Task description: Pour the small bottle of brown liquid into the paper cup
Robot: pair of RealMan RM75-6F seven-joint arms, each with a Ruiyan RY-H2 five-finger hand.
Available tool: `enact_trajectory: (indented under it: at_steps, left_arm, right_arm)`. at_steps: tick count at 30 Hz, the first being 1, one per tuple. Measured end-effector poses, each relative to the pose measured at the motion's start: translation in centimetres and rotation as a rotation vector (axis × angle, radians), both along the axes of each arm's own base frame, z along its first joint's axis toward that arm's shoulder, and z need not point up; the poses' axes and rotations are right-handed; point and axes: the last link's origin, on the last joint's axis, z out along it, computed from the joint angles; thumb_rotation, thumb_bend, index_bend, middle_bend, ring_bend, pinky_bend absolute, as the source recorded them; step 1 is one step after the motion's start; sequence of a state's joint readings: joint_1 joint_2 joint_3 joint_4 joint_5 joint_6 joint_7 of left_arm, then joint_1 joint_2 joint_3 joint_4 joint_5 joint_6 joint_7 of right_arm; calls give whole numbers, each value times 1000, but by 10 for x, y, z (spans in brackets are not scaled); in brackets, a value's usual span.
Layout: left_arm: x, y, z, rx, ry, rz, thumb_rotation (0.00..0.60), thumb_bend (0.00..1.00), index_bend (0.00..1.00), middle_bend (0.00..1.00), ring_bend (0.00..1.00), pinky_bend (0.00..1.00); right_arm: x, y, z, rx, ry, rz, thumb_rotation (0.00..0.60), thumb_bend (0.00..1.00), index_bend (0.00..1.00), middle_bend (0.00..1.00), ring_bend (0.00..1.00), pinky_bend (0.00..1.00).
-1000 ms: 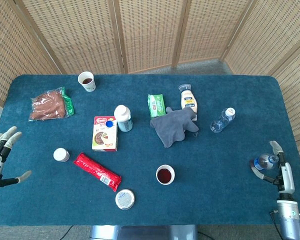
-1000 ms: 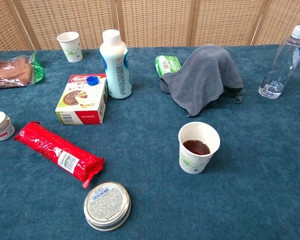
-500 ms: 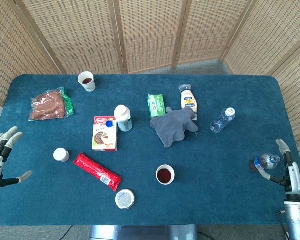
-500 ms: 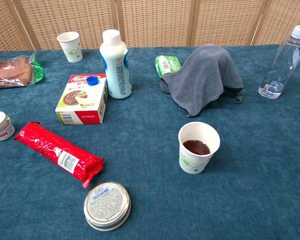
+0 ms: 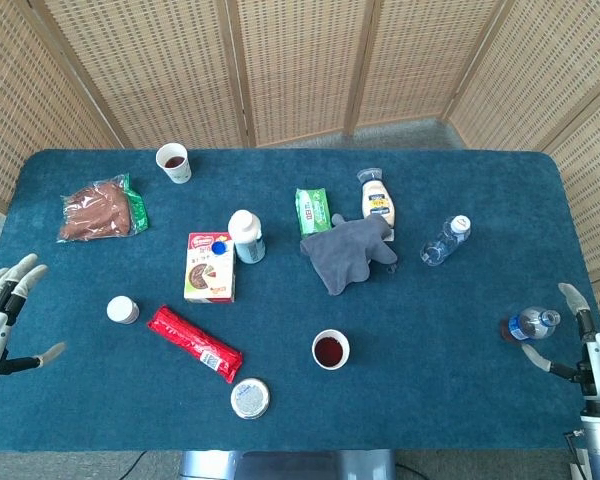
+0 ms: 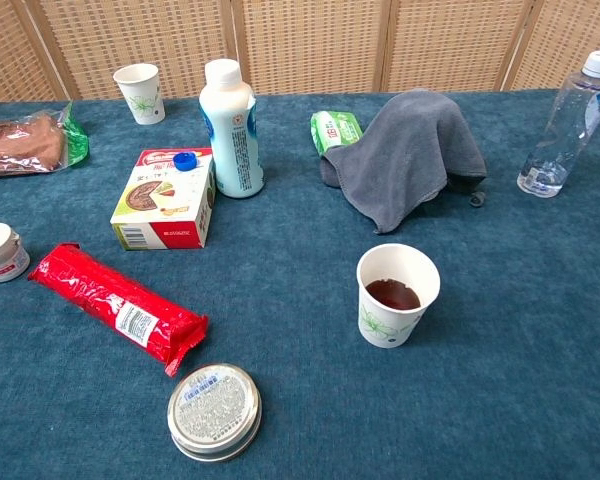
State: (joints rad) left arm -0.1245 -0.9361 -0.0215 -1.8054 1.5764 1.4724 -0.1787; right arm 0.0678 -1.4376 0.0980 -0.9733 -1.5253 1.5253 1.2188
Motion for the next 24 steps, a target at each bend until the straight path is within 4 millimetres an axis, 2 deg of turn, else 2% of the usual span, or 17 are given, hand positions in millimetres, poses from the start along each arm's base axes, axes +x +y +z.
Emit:
enact_trajectory:
  at_steps: [7,12,17,24]
  left_arm:
    - [1,0,-1,-6,4,-3,600,194,0,0,0,0]
    - [1,0,-1,-4,4,-2,600,194,0,0,0,0]
    - [0,0,-1,-2,4,1,600,193,0,0,0,0]
    - [-2,2,0,1,6,7,600,194,0,0,0,0]
  right_arm:
    - [17,6,4,-56,115,84,491,0,0,0,0,0]
    - [33,4,-2,-113,233,163,491,0,0,0,0,0]
    - [46,-4,-16,-141,280,210,491,0,0,0,0,0]
    - [51,-18,-23,-171,357,230,492,0,0,0,0,0]
